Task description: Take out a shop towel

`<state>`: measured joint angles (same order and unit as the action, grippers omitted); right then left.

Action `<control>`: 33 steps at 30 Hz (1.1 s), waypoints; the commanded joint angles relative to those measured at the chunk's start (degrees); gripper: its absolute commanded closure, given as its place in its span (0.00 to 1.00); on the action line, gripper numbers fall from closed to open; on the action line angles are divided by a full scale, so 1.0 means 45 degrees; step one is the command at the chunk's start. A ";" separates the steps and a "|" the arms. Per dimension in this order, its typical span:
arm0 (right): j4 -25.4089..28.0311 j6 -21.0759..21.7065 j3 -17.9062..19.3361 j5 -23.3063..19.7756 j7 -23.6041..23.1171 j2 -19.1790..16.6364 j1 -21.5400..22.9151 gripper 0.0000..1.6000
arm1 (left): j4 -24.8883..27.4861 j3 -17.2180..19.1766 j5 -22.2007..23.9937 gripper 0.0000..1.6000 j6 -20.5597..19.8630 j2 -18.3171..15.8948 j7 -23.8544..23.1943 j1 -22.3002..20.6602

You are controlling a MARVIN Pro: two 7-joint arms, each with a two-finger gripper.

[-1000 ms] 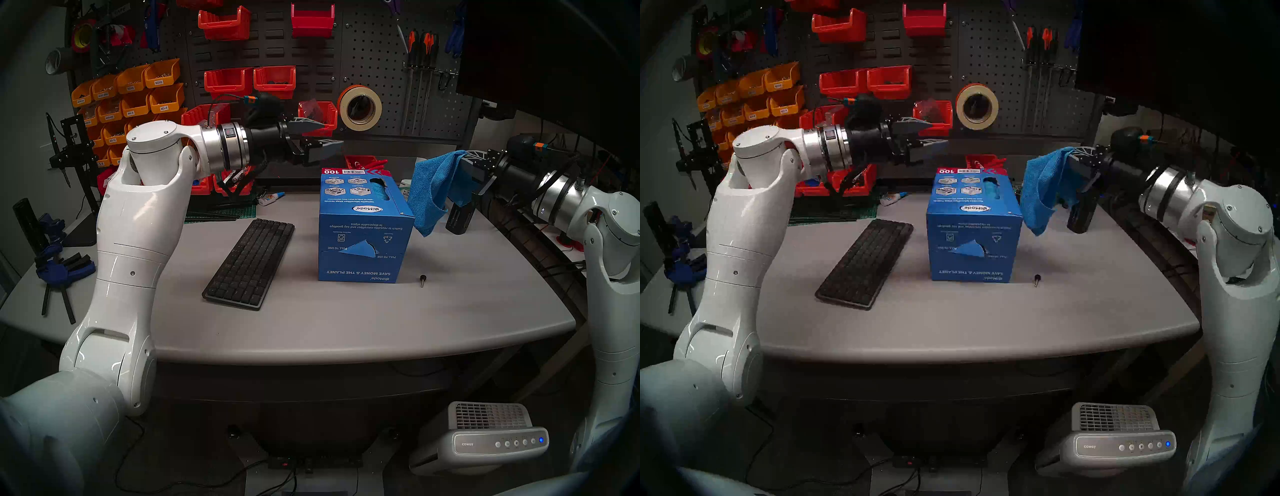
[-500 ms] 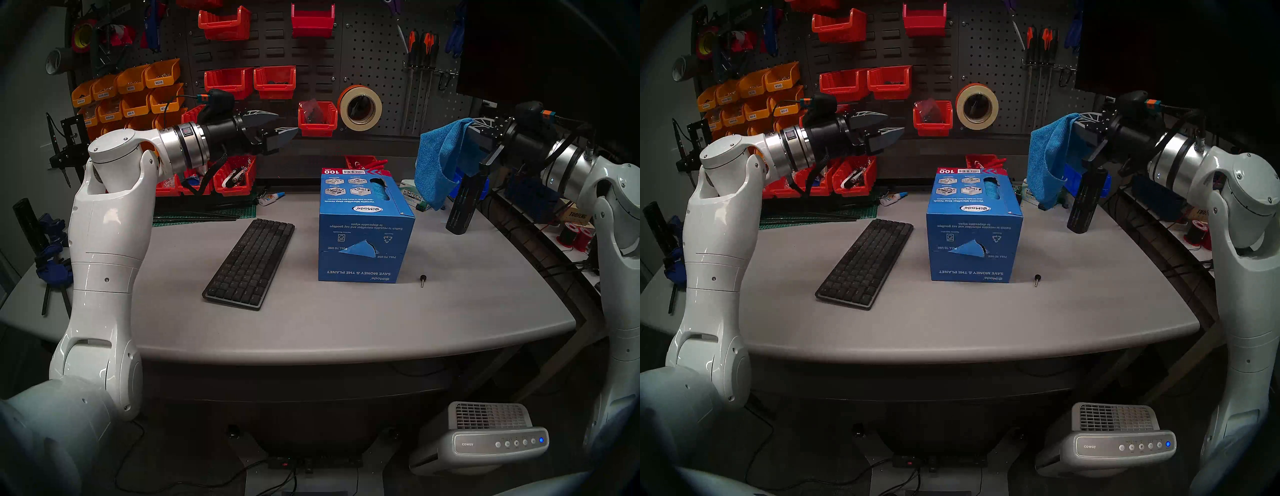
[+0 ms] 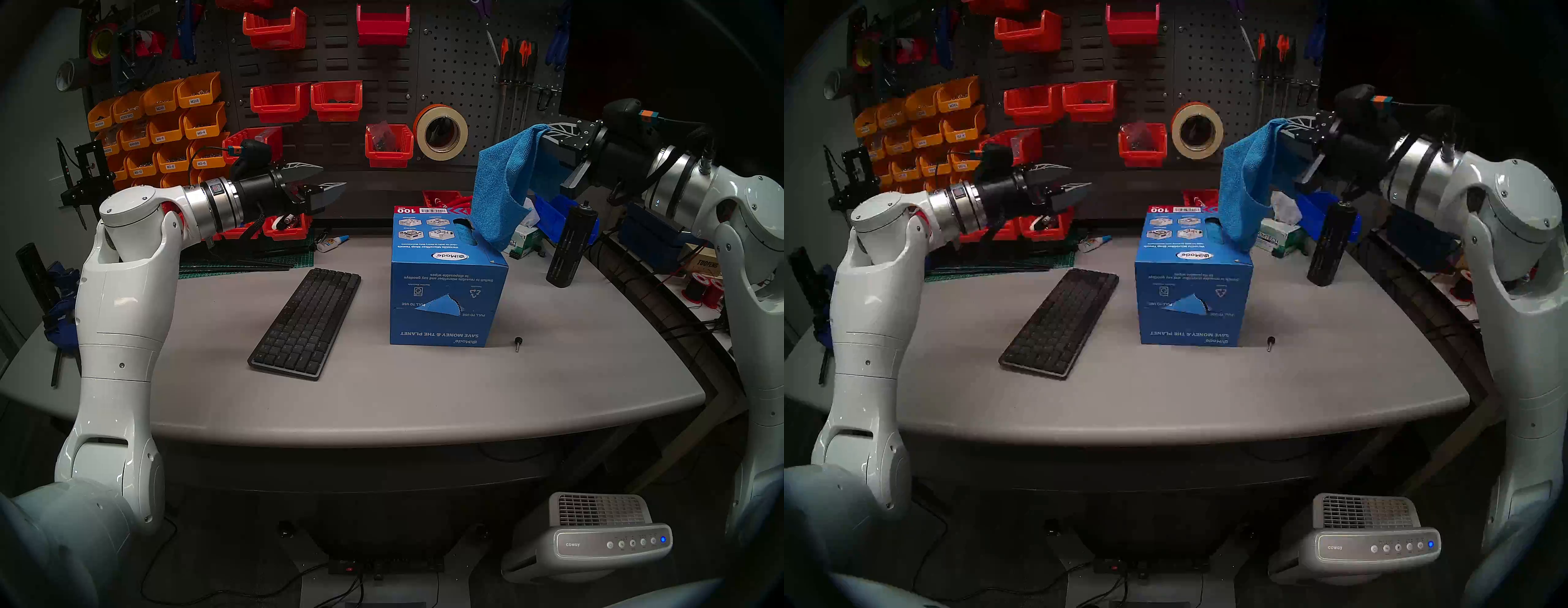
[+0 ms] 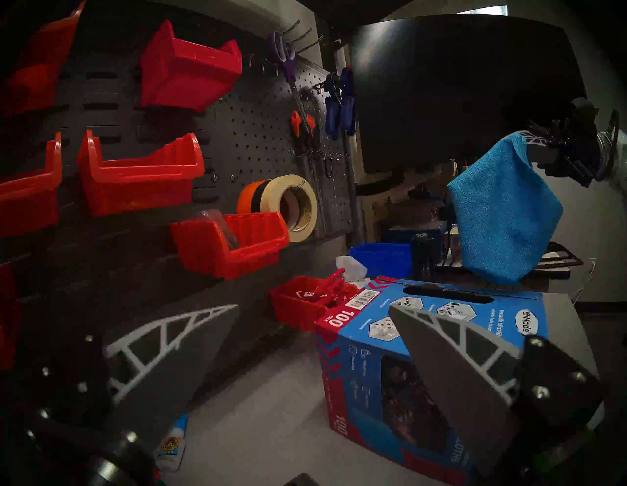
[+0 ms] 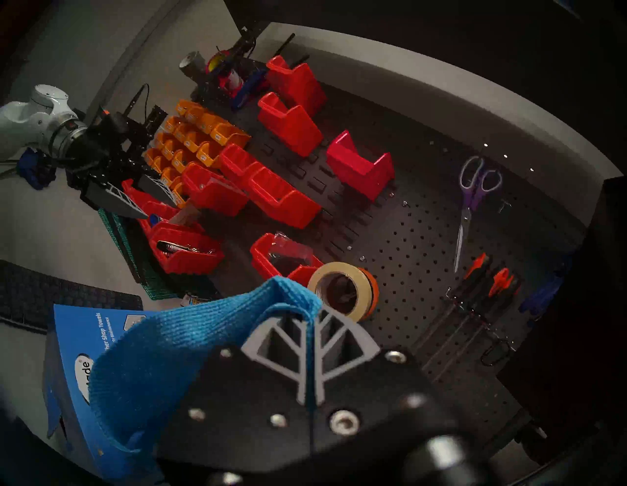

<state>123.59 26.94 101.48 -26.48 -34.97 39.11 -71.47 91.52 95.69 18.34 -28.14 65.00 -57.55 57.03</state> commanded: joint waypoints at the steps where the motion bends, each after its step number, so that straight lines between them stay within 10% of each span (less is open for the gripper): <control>1: -0.0058 -0.0155 -0.0606 -0.0162 0.0309 0.0031 0.1501 1.00 | 0.0298 0.0418 0.0109 0.00 0.0161 -0.0192 -0.0012 -0.0146; 33: -0.1544 -0.0077 -0.5092 -0.0842 0.0562 0.2503 0.4728 1.00 | 0.0354 0.1079 0.0232 0.00 0.0300 -0.0513 -0.0047 -0.0104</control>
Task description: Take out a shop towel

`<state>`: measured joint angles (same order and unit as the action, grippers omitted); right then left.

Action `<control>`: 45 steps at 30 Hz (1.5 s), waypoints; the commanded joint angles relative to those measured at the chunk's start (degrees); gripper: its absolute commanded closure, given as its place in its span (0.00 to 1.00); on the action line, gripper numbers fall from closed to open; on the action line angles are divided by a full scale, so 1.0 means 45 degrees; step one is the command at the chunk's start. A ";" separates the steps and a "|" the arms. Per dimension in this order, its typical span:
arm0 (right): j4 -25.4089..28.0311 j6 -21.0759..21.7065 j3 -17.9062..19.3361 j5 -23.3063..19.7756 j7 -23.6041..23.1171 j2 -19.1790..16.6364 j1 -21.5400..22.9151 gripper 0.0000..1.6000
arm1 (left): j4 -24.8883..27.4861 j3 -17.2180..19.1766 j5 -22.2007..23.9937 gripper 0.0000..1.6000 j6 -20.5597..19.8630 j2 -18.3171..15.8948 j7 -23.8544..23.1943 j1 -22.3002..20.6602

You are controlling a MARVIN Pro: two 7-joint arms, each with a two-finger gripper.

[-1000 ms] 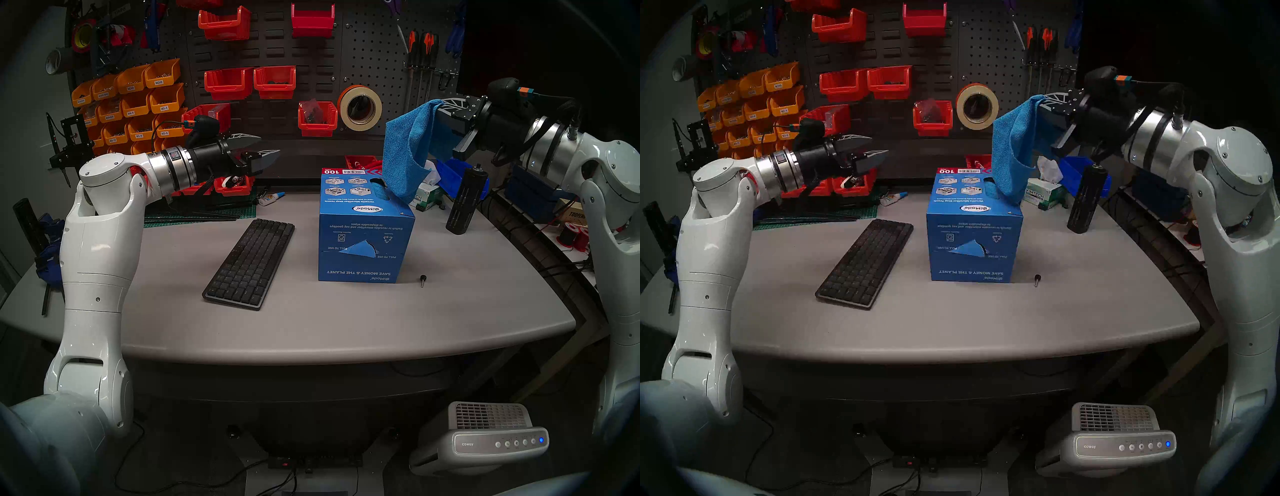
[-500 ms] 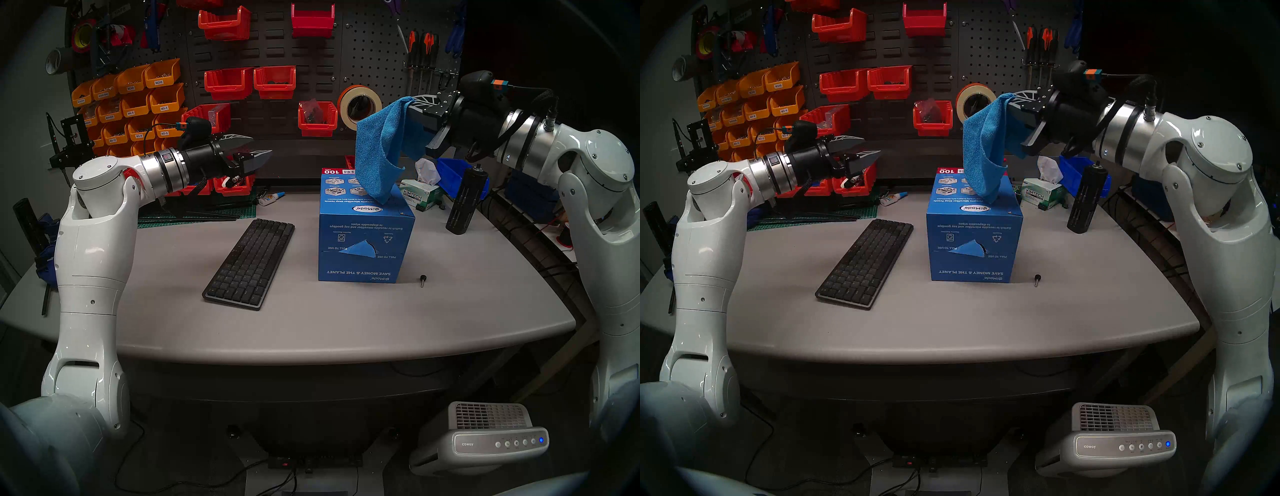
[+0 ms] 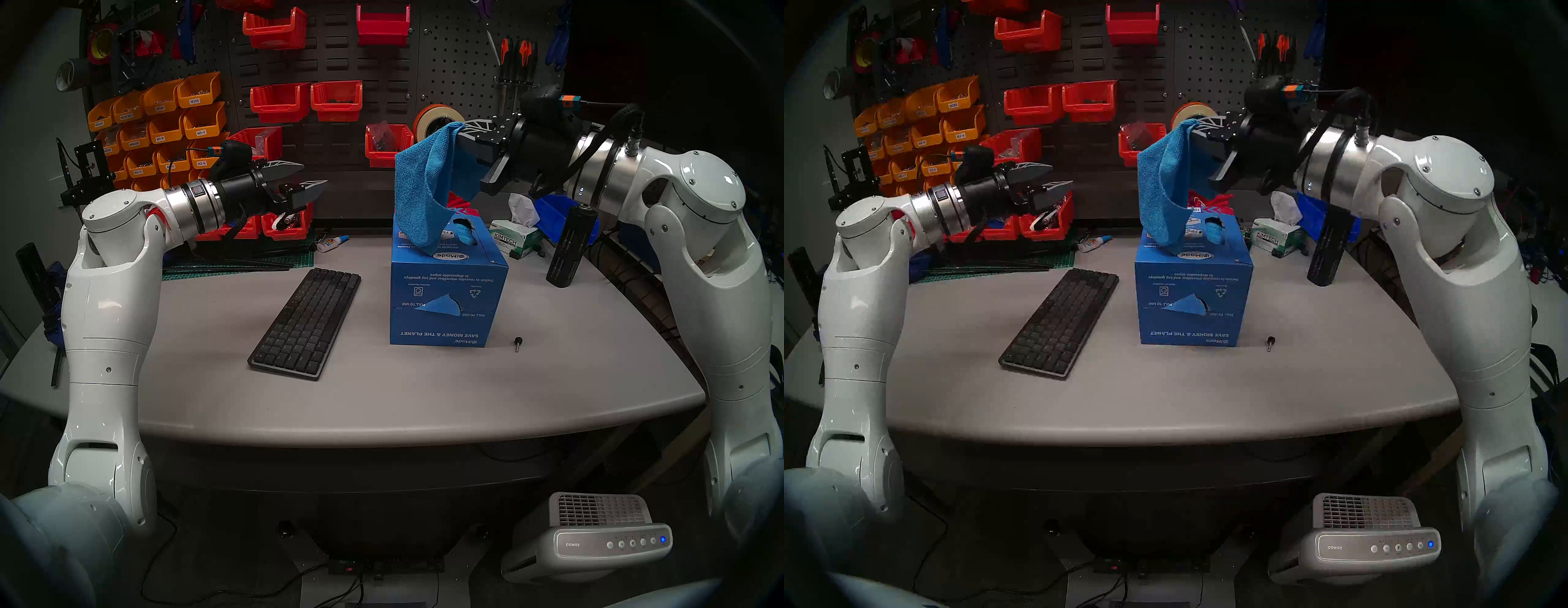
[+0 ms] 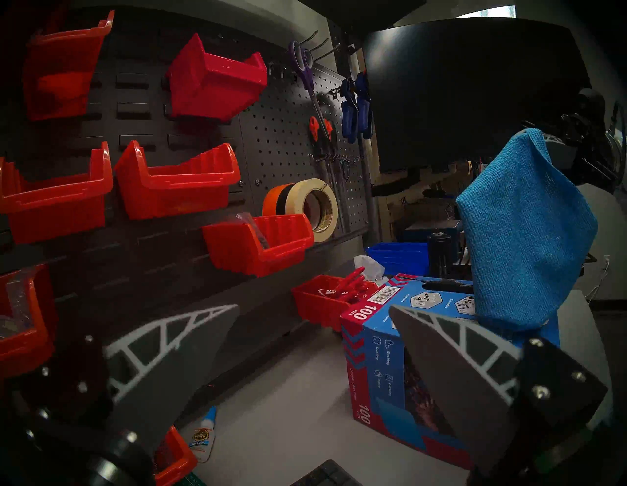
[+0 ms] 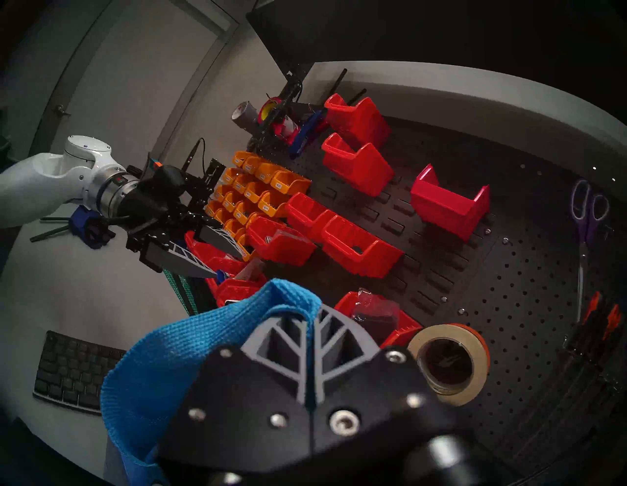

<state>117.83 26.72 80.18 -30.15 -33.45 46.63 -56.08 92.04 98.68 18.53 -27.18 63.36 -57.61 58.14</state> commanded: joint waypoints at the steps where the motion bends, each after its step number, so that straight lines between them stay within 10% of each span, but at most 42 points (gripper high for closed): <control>1: -0.0380 -0.0017 -0.0502 -0.0037 0.0237 0.0947 0.1457 1.00 | 0.0228 0.0466 0.0191 0.00 0.0088 -0.0169 -0.0044 -0.0338; 23: -0.3103 0.0114 -0.2933 -0.0154 0.0731 0.3664 0.3631 1.00 | 0.0037 0.1694 0.0384 0.00 0.0071 -0.0671 -0.0598 -0.0046; 45: -0.6478 0.0390 -0.3467 -0.0309 0.1434 0.6401 0.5357 1.00 | 0.0187 0.2256 0.1365 0.00 -0.0083 -0.0575 -0.2125 -0.0096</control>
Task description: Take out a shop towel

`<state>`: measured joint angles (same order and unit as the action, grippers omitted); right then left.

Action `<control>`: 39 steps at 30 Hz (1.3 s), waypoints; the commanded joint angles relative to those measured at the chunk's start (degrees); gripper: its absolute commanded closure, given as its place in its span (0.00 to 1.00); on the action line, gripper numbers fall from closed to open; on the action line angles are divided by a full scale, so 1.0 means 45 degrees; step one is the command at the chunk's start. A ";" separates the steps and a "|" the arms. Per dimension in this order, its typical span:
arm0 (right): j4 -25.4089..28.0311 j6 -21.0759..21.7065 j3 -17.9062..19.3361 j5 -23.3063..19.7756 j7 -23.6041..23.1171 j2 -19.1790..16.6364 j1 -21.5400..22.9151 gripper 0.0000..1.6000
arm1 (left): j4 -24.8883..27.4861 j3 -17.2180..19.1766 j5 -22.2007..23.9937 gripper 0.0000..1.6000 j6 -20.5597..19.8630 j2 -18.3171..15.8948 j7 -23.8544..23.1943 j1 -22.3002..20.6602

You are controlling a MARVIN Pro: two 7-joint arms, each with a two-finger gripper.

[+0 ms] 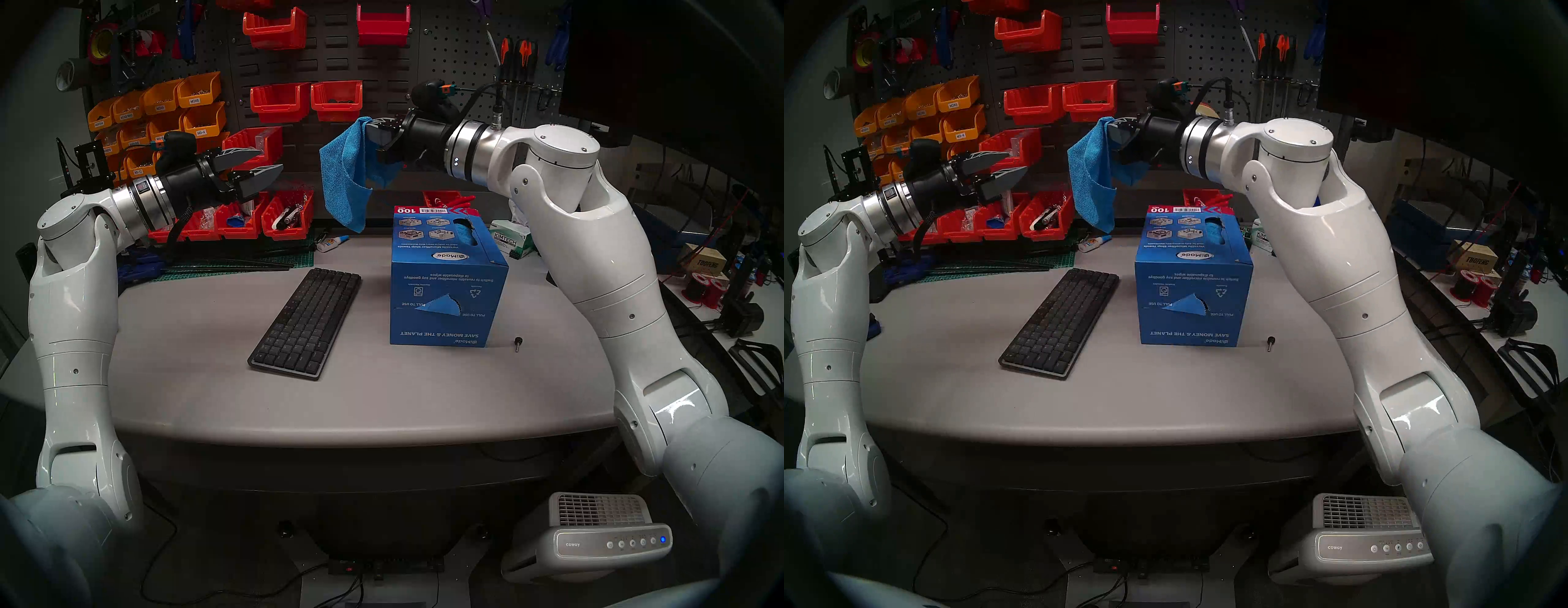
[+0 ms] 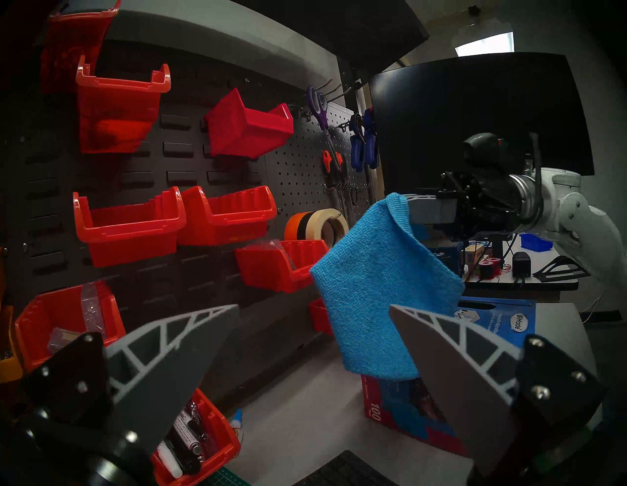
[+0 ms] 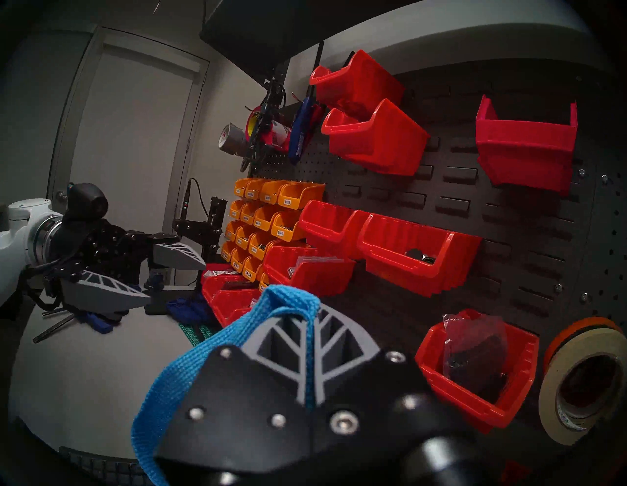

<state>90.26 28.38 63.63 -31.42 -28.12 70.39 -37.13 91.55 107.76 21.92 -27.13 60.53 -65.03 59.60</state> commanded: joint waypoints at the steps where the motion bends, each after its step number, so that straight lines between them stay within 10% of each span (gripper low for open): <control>1: -0.0621 0.0096 0.0208 -0.0015 0.0300 0.1427 0.1399 1.00 | 0.0300 0.0231 0.0692 0.00 -0.0112 0.0079 -0.0580 -0.0438; 15: -0.2096 0.0754 0.1037 -0.0531 -0.0007 0.2707 0.2525 1.00 | 0.0066 -0.0242 0.1934 0.00 -0.0936 0.0640 -0.2205 -0.1060; 39: -0.0799 0.2875 0.1958 -0.1732 -0.3066 0.0131 0.1209 1.00 | -0.1587 -0.1467 0.3411 0.00 -0.1375 0.0230 -0.2512 -0.2316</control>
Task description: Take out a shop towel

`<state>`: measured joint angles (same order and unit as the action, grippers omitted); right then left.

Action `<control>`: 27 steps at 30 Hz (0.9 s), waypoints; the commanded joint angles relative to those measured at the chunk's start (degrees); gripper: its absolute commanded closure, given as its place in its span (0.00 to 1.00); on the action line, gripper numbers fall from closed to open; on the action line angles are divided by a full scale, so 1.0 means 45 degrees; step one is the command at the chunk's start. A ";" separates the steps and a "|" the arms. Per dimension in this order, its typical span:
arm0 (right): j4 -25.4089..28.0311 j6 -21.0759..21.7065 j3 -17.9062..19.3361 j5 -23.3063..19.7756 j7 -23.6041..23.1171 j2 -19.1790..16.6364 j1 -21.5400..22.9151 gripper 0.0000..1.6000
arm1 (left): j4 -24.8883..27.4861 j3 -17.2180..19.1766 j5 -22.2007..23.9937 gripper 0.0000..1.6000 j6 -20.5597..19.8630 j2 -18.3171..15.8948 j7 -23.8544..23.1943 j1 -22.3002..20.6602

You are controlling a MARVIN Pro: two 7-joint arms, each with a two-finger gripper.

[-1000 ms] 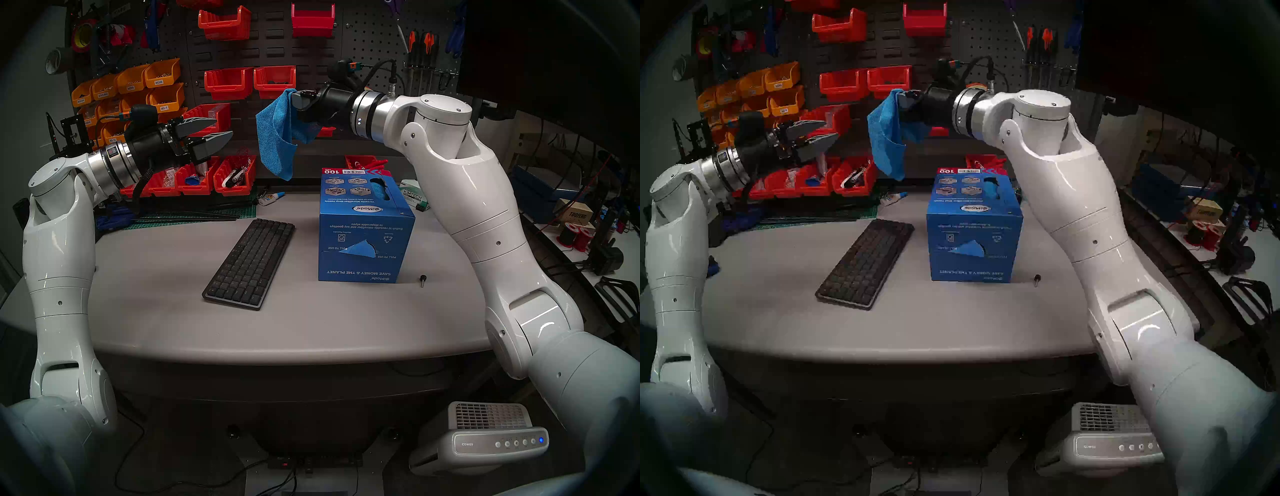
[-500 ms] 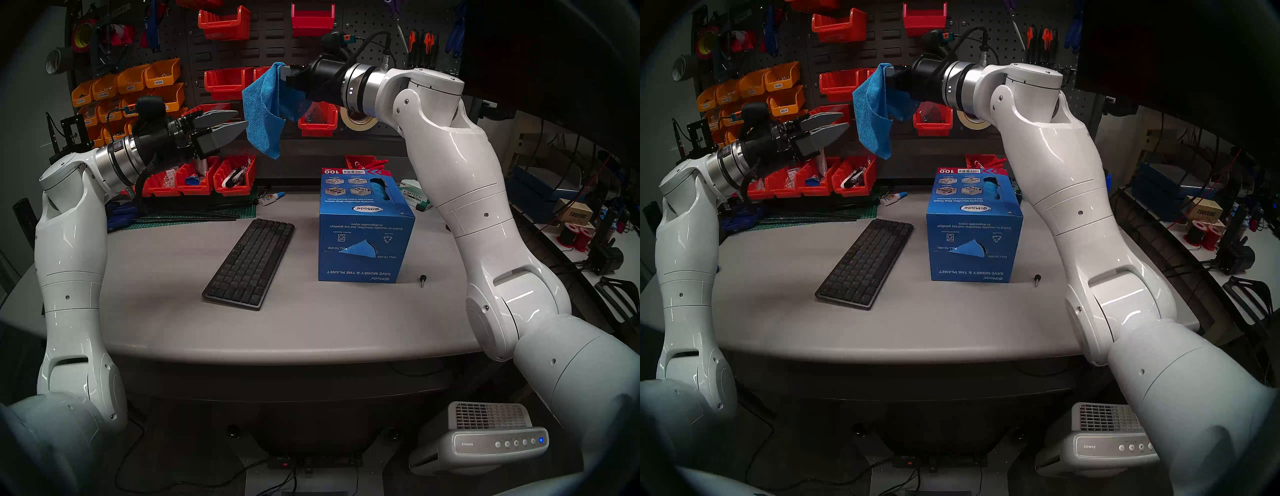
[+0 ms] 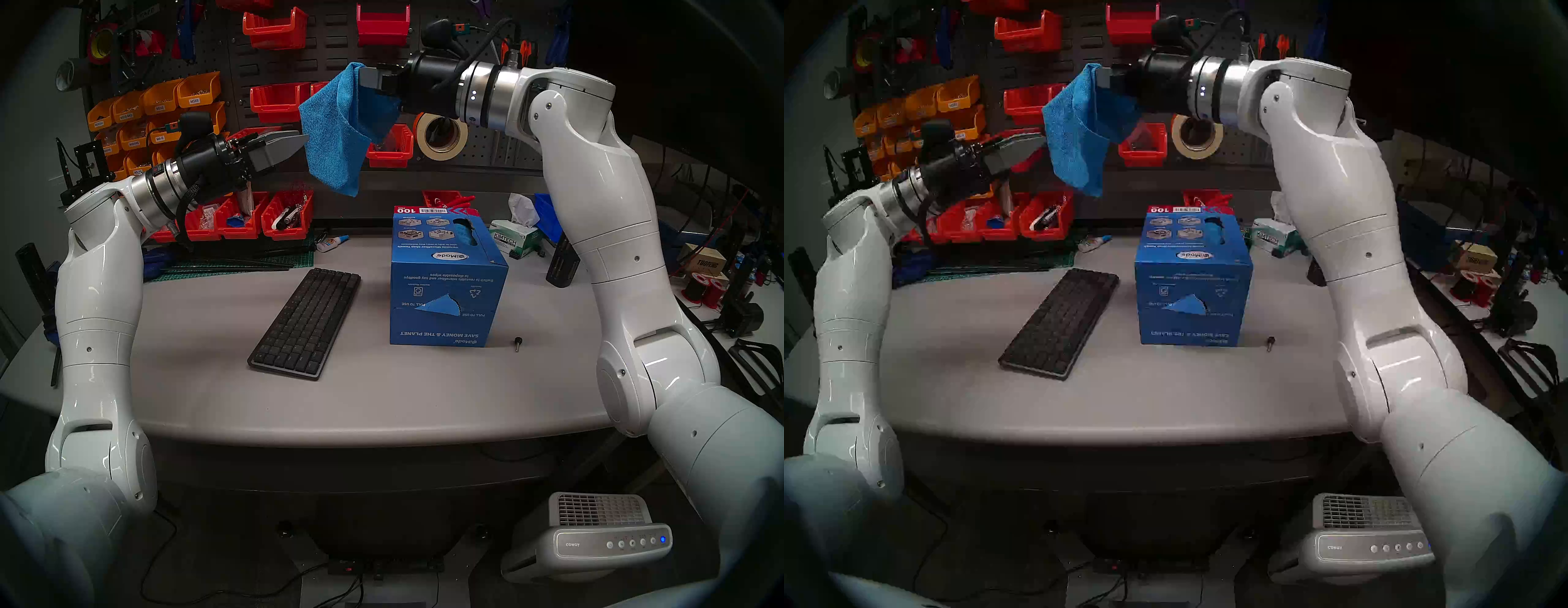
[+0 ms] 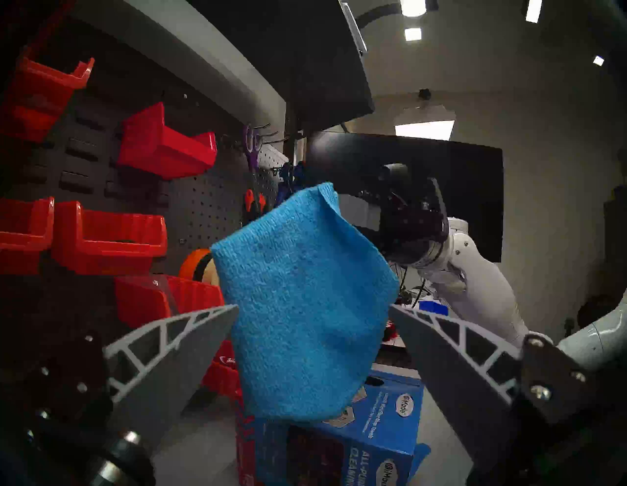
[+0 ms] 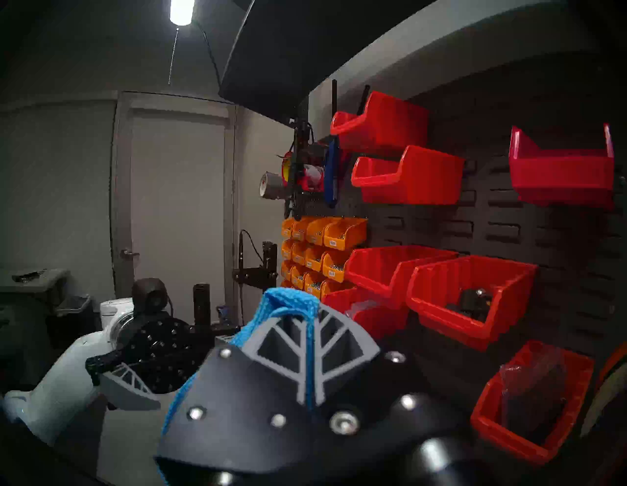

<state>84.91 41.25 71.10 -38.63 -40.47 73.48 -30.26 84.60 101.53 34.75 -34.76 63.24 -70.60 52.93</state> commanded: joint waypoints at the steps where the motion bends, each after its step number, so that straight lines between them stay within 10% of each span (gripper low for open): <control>1: 0.0322 -0.0005 0.0319 -0.0119 -0.0333 -0.0569 -0.0314 1.00 | -0.0159 -0.0120 0.0556 0.00 0.0361 -0.0418 -0.1341 -0.0886; 27: 0.0420 -0.0322 -0.0267 0.0508 -0.1248 -0.0722 0.0019 1.00 | -0.0699 -0.0975 0.0506 0.00 0.1509 -0.0797 -0.1540 -0.1061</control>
<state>85.11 40.46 69.04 -36.16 -45.63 70.31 -31.96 80.80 96.92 36.26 -28.71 59.80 -76.16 50.66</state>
